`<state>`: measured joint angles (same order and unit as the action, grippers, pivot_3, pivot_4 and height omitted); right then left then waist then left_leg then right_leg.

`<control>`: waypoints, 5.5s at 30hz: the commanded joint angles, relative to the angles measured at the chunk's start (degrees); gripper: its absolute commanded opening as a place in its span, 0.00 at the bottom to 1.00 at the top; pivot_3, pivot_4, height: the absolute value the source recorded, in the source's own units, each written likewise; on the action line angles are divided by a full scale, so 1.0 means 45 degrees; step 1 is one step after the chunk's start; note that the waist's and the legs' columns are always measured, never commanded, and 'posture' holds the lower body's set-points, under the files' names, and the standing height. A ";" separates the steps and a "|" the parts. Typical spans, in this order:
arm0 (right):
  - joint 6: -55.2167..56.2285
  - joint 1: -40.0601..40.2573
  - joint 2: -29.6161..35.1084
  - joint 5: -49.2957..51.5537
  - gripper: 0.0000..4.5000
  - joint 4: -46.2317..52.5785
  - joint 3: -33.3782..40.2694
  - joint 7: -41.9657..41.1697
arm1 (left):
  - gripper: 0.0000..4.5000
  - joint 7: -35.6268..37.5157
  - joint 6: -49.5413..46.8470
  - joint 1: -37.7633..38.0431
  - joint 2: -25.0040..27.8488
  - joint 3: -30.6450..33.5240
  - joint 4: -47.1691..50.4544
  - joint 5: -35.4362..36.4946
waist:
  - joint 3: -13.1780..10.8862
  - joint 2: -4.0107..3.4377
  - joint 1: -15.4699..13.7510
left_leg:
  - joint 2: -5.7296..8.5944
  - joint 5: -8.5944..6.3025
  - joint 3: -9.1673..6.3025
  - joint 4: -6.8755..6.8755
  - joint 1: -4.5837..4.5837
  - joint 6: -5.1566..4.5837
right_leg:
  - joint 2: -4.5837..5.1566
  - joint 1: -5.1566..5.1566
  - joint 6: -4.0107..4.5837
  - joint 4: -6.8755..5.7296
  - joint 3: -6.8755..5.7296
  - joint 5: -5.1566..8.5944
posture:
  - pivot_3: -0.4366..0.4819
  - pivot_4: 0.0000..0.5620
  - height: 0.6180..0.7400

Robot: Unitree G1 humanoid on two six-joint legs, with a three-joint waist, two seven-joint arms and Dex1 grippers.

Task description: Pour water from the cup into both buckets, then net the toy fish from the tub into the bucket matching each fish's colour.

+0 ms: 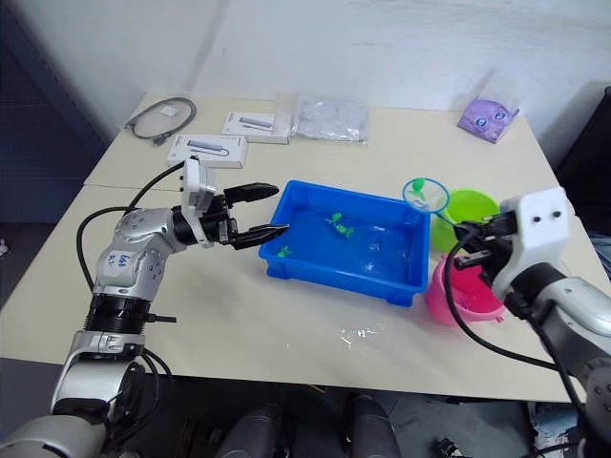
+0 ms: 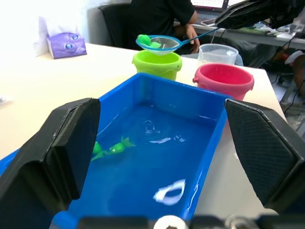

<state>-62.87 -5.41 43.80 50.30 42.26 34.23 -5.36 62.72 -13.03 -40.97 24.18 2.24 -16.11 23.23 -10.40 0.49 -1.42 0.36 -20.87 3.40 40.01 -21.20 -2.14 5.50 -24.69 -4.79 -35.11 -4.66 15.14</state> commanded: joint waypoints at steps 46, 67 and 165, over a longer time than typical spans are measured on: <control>1.7352 0.1511 0.5090 -1.9387 0.00 -0.9837 -0.5067 0.0695 | 0.99 -0.0154 0.1112 0.0380 -0.0188 -0.0552 0.0805 -0.0366 | 0.0008 -0.0017 0.0048 | -0.0006 0.0033 0.0048 0.0015 0.0053 0.0057 | -0.0026 0.0021 -0.0009 -0.0008 0.0034 -0.0004 | 0.48 0.27 1.00; 0.3280 -0.3233 0.2194 -0.6402 0.00 -0.3501 -0.7964 -0.6950 | 0.99 -0.0375 0.0699 0.1841 0.2421 0.1222 0.0825 0.0030 | 0.0007 -0.0018 0.0182 | -0.0011 0.0017 0.0012 0.0028 0.0055 0.0029 | 0.0013 0.0016 0.0009 -0.0053 0.0028 -0.0007 | 0.48 0.27 1.00; 1.8318 0.0668 0.2873 -1.6046 0.00 -1.1324 -0.3232 -0.1856 | 0.99 0.0239 0.0804 -0.0275 0.0134 -0.0070 0.0021 0.0094 | 0.0010 -0.0015 0.0167 | 0.0010 0.0034 0.0097 0.0025 0.0027 0.0031 | -0.0009 -0.0072 0.0016 -0.0116 0.0076 -0.0003 | 0.48 0.27 1.00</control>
<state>17.13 -2.62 55.25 -20.17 -8.63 19.15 -15.87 63.91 -9.75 -42.19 24.58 1.45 -18.51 23.22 -10.36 0.42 -0.67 0.40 -20.72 3.84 40.12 -21.08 -2.00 5.46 -25.01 -4.72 -35.63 -4.31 15.13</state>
